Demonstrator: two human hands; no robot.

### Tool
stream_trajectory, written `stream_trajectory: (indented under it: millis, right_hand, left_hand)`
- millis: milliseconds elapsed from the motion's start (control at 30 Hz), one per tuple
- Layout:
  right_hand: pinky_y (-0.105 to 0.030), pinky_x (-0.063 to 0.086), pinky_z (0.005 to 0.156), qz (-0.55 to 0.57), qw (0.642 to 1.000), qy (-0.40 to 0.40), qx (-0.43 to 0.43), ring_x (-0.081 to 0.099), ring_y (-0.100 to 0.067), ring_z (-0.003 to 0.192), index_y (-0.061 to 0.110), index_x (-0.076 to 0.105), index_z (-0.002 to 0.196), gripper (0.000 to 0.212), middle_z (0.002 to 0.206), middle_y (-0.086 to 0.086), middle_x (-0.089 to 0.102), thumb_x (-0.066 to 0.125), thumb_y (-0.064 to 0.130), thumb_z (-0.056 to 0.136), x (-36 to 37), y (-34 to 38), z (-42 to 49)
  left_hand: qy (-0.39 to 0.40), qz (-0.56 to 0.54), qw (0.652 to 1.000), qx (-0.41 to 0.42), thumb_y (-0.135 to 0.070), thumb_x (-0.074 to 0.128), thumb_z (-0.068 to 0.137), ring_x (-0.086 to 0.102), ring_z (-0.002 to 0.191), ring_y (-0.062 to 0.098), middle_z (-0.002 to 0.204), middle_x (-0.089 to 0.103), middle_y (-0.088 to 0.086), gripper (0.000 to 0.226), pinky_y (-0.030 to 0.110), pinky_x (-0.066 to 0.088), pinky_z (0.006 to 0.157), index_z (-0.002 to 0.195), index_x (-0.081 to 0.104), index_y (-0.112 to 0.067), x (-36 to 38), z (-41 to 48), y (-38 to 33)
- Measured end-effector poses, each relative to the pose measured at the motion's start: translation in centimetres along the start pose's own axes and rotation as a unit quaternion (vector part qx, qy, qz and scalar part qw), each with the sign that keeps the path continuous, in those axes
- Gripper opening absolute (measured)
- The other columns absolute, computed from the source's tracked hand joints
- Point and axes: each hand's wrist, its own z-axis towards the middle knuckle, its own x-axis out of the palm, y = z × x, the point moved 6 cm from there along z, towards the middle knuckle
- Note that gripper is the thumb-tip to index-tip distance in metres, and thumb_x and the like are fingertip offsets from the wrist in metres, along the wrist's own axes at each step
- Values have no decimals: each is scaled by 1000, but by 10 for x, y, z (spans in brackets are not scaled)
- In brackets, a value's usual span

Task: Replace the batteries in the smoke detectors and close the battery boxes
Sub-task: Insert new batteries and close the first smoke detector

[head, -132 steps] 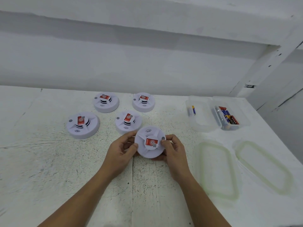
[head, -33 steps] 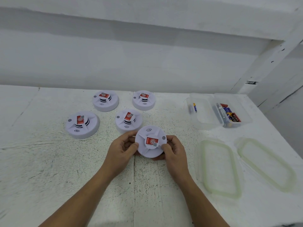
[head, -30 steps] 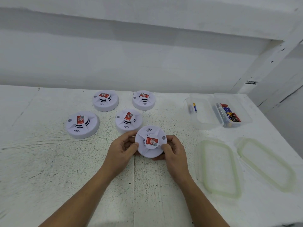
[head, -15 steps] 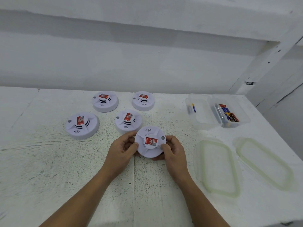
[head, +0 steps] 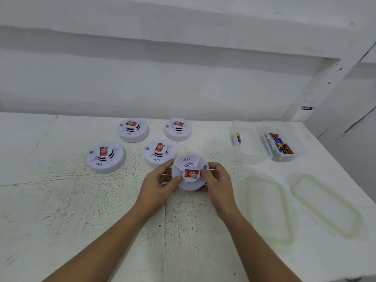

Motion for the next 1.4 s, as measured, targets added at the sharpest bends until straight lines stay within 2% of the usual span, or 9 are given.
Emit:
stream_trajectory:
  millis: [267, 433, 567, 667, 733, 833, 1067, 1267, 1400]
  right_hand:
    - [-43, 57, 81, -68, 997, -37, -2, 64, -17, 93, 26, 51, 119, 26, 103, -1, 63, 50, 29, 94, -35, 20, 47]
    - [-22, 41, 61, -211, 976, -14, -52, 56, -19, 91, 21, 40, 130, 33, 109, -4, 57, 39, 16, 98, -37, 26, 61]
    - [-32, 43, 92, -255, 965, -8, -64, 52, -26, 117, 15, 36, 141, 41, 131, -11, 54, 36, 19, 100, -31, 25, 68]
    - [-37, 42, 99, -300, 951, 11, -73, 49, -29, 120, 11, 26, 147, 48, 135, -12, 51, 33, 20, 101, -23, 24, 71]
    - [-39, 43, 94, -365, 927, 32, -80, 51, -34, 113, 8, 26, 146, 48, 129, -15, 53, 33, 22, 100, -19, 24, 75]
    - [-38, 40, 90, -445, 891, 56, -75, 50, -36, 110, 8, 33, 138, 43, 123, -17, 52, 36, 23, 98, -16, 27, 79]
    - [-40, 42, 96, -441, 892, 75, -64, 46, -33, 117, 9, 35, 139, 45, 127, -16, 48, 38, 25, 97, -16, 31, 81]
    - [-37, 34, 101, -488, 865, 52, -101, 36, -31, 127, 15, 33, 142, 48, 142, -14, 34, 44, 16, 94, -11, 40, 77]
    - [-39, 47, 77, -494, 832, -13, -251, 59, -35, 94, 7, 66, 102, 37, 108, -17, 61, 72, 6, 65, 8, 61, 69]
  left_hand:
    - [-63, 28, 998, 3, -18, 64, 89, 62, 87, -1, 97, 61, -16, 38, 10, 50, 67, 118, 44, -30, 54, 37, -20]
    - [-90, 76, 993, 5, -11, 61, 88, 63, 95, 6, 103, 66, -10, 31, 26, 54, 80, 113, 50, -25, 69, 54, -9]
    - [-104, 123, 987, 23, -12, 56, 91, 62, 98, 6, 107, 66, -13, 30, 24, 51, 83, 118, 58, -22, 74, 59, -10]
    - [-119, 142, 982, 18, -15, 53, 93, 60, 93, 0, 105, 65, -14, 24, 12, 46, 79, 116, 56, -22, 76, 58, -14]
    - [-122, 167, 978, 22, -15, 51, 94, 59, 84, -1, 96, 64, -13, 20, 7, 40, 67, 111, 56, -25, 78, 59, -19]
    - [-118, 213, 969, 30, -13, 51, 94, 58, 87, 8, 105, 67, -3, 24, 13, 36, 68, 114, 63, -15, 81, 65, -21]
    - [-95, 255, 962, 20, -18, 53, 91, 55, 91, 11, 113, 64, 1, 27, 24, 41, 77, 117, 61, -18, 78, 73, -20]
    - [-187, 249, 948, 57, -13, 55, 92, 55, 91, 10, 107, 60, 1, 29, 19, 41, 76, 120, 58, -13, 42, 57, -37]
    - [-279, 286, 913, 81, -11, 56, 86, 54, 93, 23, 102, 60, 8, 26, 32, 42, 80, 112, 61, -9, -3, 50, -36]
